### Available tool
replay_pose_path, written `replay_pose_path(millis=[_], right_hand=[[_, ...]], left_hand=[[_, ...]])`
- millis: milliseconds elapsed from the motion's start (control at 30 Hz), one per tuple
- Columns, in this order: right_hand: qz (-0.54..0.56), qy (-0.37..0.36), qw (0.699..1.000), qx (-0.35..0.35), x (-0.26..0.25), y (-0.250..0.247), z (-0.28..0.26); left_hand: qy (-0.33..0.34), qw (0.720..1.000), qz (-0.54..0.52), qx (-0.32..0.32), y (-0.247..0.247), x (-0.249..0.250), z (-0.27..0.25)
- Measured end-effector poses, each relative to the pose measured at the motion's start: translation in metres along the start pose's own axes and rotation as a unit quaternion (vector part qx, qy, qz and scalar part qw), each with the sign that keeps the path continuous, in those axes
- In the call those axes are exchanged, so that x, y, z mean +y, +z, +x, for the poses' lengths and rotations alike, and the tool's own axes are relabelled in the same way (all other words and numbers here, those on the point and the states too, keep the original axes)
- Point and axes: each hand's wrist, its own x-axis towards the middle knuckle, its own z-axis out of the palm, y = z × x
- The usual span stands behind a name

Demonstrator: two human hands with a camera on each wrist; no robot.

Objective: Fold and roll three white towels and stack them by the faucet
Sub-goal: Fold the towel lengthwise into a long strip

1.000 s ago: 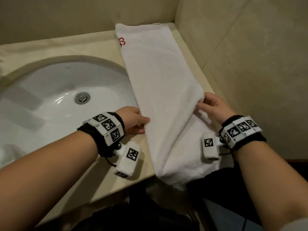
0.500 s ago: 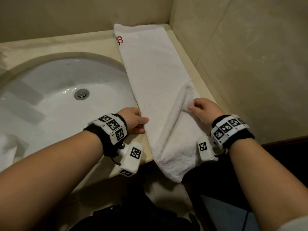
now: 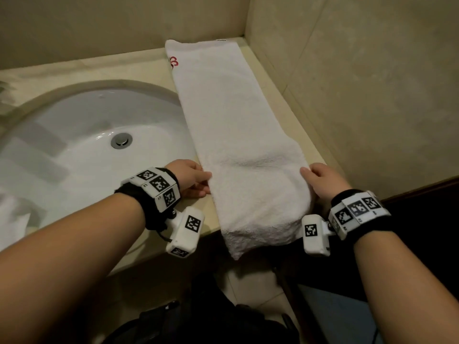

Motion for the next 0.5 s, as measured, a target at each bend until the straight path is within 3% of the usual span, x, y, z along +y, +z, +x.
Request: replay_pose_path(millis=[167, 367, 500], right_hand=[[0.083, 0.008, 0.993, 0.086, 0.006, -0.005, -0.003], [0.083, 0.011, 0.996, -0.017, 0.032, 0.022, -0.041], [0.105, 0.026, 0.994, -0.001, 0.042, 0.033, -0.048]], left_hand=[[0.019, 0.999, -0.008, 0.031, -0.005, -0.002, 0.001], [0.071, 0.993, 0.027, 0.085, -0.008, -0.011, -0.004], [0.107, 0.988, 0.080, 0.081, -0.007, -0.028, -0.016]])
